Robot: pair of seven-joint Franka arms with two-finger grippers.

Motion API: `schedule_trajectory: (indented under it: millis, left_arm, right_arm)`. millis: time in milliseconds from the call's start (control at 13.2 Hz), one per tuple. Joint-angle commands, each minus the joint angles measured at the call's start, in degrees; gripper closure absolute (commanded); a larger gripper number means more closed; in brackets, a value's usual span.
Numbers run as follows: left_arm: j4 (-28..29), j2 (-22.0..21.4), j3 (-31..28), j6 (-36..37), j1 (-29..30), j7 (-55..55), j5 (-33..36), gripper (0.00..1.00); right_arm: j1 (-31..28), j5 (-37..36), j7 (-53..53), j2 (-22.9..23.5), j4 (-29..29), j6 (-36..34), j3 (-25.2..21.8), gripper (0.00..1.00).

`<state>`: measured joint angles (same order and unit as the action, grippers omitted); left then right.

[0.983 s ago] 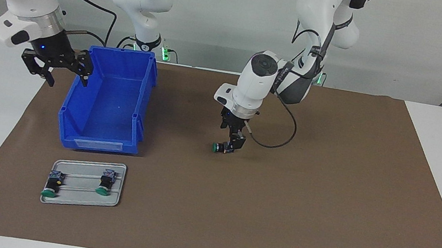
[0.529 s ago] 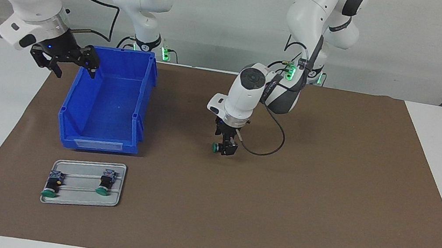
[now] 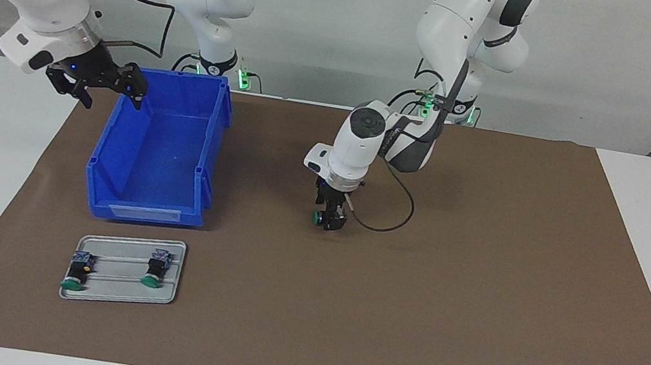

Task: Place and press button with both arms

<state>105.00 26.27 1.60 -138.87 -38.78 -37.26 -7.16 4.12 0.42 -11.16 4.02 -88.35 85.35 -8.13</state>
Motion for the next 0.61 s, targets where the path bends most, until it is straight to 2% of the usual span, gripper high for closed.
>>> schedule_trajectory:
  millis: [0, 76, 151, 303, 529]
  left_arm:
    - [1.0, -0.6, -1.2, -1.9, -1.6, 1.2, -0.1, 0.81]
    - [0.6, -0.6, -1.3, -2.0, -1.6, 1.4, 0.0, 0.97]
    - [0.6, -0.6, -1.4, -2.0, -1.6, 1.4, 0.0, 1.00]
    - [-0.5, -0.6, -1.5, -1.2, -1.6, 2.4, -0.1, 1.00]
    - [-1.6, -1.5, -1.9, -0.3, -0.7, 3.1, 0.0, 1.00]
  right_arm:
    - [-0.2, -0.9, 0.9, -0.9, 2.7, -1.1, 0.3, 0.04]
    - [-0.2, -0.8, 0.9, -0.8, 4.6, -1.6, 0.3, 0.04]
    - [0.2, -0.8, 0.9, -0.9, 5.4, -1.7, 0.4, 0.04]
    - [0.5, -0.2, 1.7, -2.8, 5.4, -2.7, 1.0, 0.04]
    - [1.0, 0.4, 10.5, -3.5, 4.9, -2.3, 2.3, 0.03]
